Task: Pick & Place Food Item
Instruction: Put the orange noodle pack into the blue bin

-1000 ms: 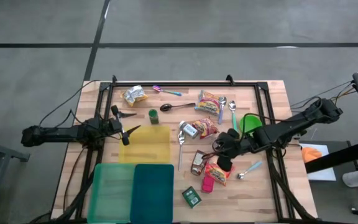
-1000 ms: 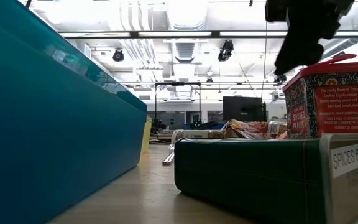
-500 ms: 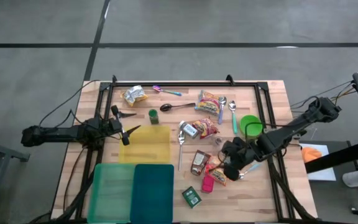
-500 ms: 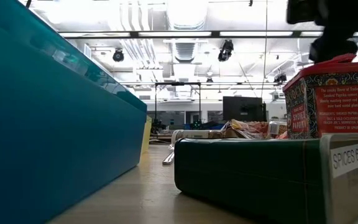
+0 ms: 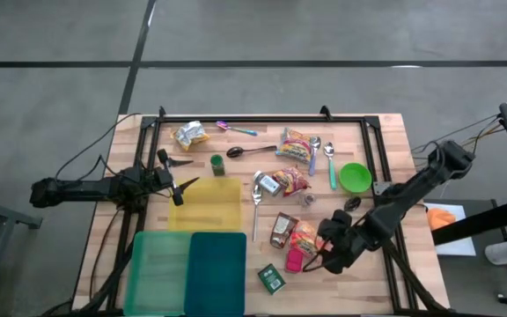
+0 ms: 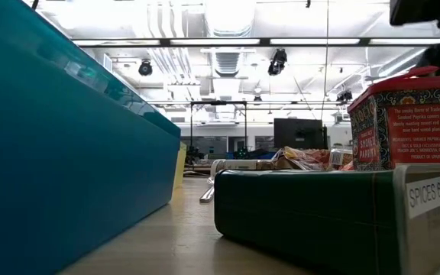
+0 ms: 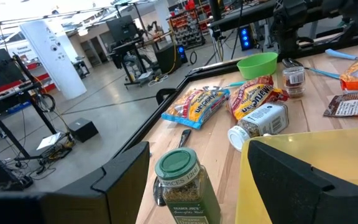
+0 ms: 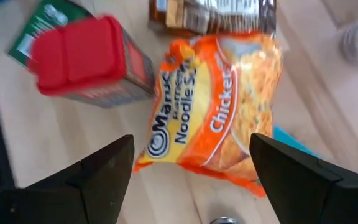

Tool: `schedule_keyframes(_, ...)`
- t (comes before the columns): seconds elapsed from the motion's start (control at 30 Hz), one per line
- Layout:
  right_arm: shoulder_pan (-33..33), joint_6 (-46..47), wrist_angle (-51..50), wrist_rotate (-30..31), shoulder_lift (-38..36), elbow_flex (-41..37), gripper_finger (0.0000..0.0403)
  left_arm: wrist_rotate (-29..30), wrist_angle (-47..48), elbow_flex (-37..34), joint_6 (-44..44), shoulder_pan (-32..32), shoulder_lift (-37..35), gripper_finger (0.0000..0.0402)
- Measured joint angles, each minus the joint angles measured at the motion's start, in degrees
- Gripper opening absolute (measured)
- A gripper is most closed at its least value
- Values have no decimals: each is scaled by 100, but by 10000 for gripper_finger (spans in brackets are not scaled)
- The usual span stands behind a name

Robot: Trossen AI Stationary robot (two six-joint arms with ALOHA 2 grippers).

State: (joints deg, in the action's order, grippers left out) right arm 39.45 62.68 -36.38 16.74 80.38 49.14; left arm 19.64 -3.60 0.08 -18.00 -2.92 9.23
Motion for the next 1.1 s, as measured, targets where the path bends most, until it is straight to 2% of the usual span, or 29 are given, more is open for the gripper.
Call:
schedule_keyframes(0.23, 32, 668, -100, -3, 798, 201, 318, -2, 0, 0, 2, -1, 3, 275)
schedule_keyframes(0.4, 53, 634, -177, 1, 1321, 592, 318, -1, 0, 0, 1, -1, 2, 275)
schedule_keyframes(0.7, 56, 635, -1020, 18, 2219, 1284, 318, 0, 0, 0, 2, -2, 2, 275)
schedule_keyframes(0.93, 54, 638, -1486, -12, 2482, 1688, 318, 0, -1, 0, 1, 0, 2, 275)
schedule_keyframes(1.1, 56, 964, -1460, -29, 2408, 1647, 311, -2, -1, 0, 1, -1, 2, 275)
